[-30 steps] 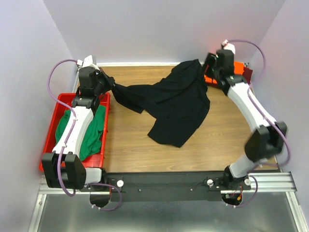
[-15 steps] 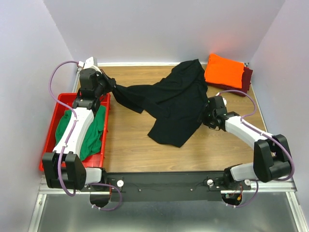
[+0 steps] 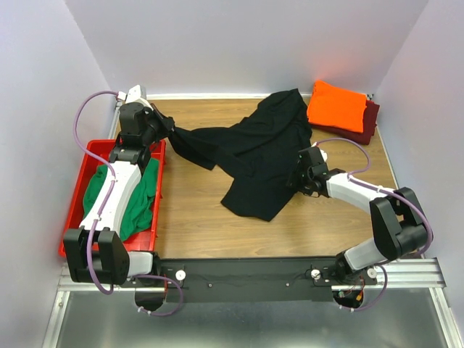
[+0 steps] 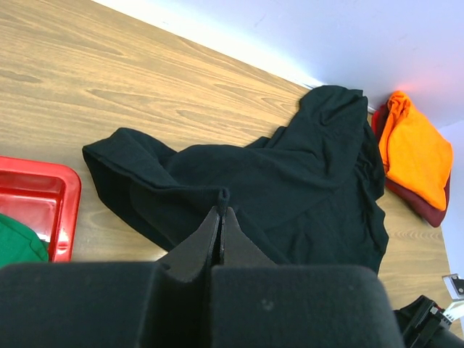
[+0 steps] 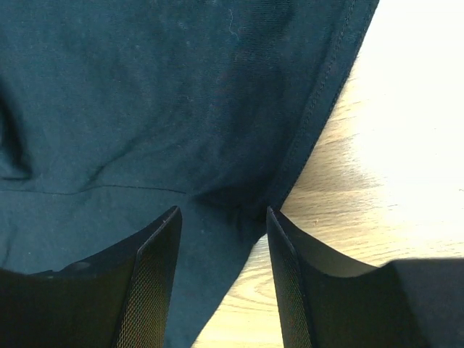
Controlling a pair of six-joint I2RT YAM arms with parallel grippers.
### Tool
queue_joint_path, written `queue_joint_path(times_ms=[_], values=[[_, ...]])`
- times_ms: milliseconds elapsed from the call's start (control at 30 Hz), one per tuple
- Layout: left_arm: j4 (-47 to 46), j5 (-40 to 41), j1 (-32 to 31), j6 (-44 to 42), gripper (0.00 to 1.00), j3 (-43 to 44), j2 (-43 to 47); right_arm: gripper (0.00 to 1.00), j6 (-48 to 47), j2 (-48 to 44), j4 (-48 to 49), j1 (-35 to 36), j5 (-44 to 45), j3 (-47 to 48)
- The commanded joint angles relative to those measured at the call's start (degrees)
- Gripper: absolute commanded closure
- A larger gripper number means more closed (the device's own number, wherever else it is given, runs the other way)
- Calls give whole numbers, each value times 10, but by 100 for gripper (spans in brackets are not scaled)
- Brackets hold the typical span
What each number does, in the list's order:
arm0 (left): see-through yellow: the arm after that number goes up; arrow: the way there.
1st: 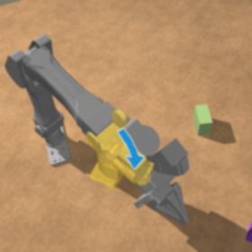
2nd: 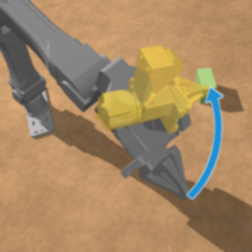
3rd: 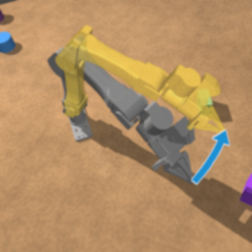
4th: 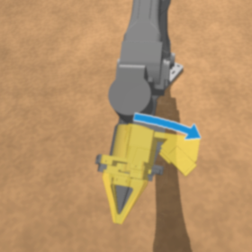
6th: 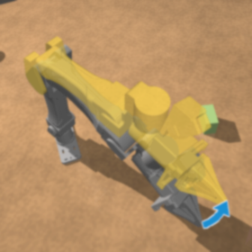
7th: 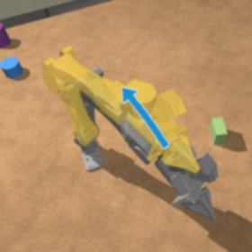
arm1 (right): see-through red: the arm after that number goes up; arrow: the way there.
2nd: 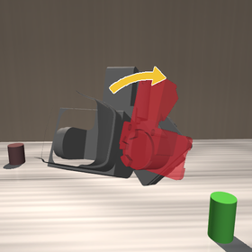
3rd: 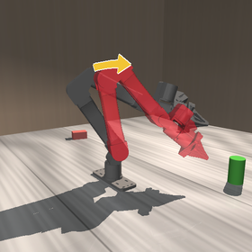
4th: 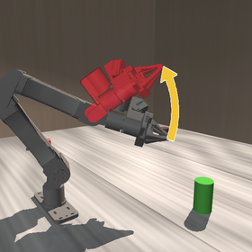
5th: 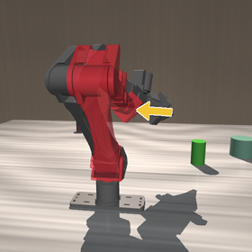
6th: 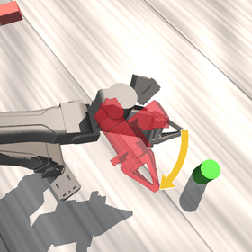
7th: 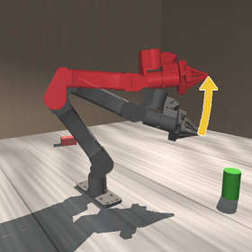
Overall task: Fold and stack the t-shirts
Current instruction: Flatten the tshirt out
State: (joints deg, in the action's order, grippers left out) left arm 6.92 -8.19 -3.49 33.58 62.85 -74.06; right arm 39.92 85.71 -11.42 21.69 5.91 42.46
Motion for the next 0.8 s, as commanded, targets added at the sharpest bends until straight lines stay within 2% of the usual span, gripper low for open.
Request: queue_joint_path(times_ms=[0, 100, 133, 200, 433, 633, 767], values=[[-12, -11, 1, -8, 100, -8, 9, 43, 12, -14, 14, 5, 31, -13], [-13, -10, 1, -7, 100, -9, 8, 43, 13, -18, 15, 5, 45, -24], [-13, -11, 1, -6, 100, -9, 8, 48, 12, -10, 14, 5, 42, -24], [-14, -13, 1, -6, 100, -9, 7, 51, 12, 0, 13, 6, 36, -24], [-13, -14, 1, -6, 100, -11, 2, 51, 9, -14, 10, 9, 63, -36], [-15, -14, -2, -4, 100, -11, -3, 51, 9, 21, 9, 19, 71, -29], [-15, -14, -4, -4, 100, -12, -6, 58, 5, 33, 10, 24, 77, -25]])
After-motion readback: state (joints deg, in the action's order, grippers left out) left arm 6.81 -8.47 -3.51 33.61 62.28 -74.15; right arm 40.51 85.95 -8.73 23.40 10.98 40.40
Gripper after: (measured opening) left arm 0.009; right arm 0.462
